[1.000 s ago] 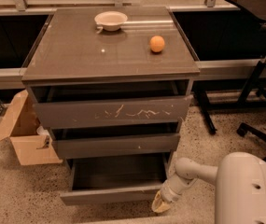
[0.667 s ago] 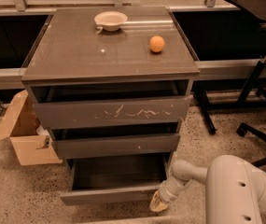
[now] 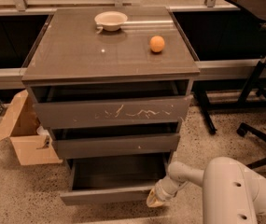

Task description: Close bottom drawer

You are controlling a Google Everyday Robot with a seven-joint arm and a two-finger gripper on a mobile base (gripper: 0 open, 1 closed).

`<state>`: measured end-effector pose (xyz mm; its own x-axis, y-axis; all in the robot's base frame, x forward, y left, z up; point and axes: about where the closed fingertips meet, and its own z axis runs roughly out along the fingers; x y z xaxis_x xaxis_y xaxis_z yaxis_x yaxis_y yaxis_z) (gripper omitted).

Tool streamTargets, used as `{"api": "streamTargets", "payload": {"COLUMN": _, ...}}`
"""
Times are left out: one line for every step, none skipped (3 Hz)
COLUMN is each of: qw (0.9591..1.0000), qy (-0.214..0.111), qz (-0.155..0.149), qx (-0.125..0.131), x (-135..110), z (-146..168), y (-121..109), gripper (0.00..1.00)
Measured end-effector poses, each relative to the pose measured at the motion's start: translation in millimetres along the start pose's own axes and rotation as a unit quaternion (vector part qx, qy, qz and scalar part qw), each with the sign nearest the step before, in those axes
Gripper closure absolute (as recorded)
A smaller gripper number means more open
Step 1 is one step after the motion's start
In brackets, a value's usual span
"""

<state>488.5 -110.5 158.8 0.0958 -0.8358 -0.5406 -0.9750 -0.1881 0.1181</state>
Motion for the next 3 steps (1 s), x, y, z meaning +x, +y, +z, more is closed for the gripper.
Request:
{"api": "streamTargets", "payload": {"qw": 0.9994, "qy": 0.002, "qz": -0.018, "qx": 0.03, "x": -5, "z": -4, "y": -16, "gripper": 0.64}}
{"api": "streamTargets", "payload": {"qw": 0.9982, "qy": -0.003, "qz": -0.024, "qx": 0.055, "x": -3, "z": -11, "y": -34, "gripper": 0.4}}
{"api": "streamTargets", "payload": {"qw": 0.9978, "qy": -0.006, "qz": -0.021, "qx": 0.063, "x": 5, "z": -14, "y": -48, "gripper": 0.18}}
